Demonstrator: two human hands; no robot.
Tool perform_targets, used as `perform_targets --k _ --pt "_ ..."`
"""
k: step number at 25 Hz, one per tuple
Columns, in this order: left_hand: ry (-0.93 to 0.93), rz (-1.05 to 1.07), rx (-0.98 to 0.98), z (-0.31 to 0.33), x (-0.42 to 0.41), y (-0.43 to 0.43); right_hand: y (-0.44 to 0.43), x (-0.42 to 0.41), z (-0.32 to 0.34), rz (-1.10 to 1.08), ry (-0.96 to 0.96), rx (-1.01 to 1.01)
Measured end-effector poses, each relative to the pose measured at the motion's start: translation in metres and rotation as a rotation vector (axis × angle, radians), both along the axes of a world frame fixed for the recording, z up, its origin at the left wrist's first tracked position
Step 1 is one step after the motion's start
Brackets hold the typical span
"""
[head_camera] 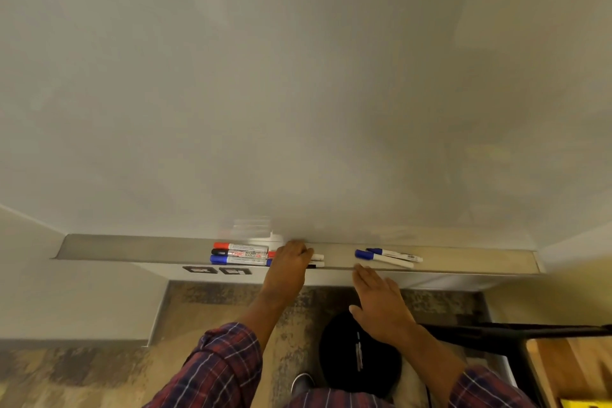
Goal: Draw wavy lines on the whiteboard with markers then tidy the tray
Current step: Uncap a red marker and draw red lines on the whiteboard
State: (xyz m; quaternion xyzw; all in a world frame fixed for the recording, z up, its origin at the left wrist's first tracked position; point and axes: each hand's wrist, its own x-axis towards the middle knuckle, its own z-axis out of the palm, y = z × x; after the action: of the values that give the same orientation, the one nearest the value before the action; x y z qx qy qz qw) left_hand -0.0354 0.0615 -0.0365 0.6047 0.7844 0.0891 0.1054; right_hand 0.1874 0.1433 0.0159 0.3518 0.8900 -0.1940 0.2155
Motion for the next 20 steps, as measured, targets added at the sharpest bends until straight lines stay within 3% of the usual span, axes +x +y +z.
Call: perform_targets --k 14,20 --pt "0.043 0.001 -0.089 0.010 0.012 0.004 0.003 0.005 -0.012 -0.016 0.074 0.029" --pt "0.054 -0.078 -0.054 0.015 0.054 0.014 0.028 0.009 -0.001 -0.144 0.288 0.066"
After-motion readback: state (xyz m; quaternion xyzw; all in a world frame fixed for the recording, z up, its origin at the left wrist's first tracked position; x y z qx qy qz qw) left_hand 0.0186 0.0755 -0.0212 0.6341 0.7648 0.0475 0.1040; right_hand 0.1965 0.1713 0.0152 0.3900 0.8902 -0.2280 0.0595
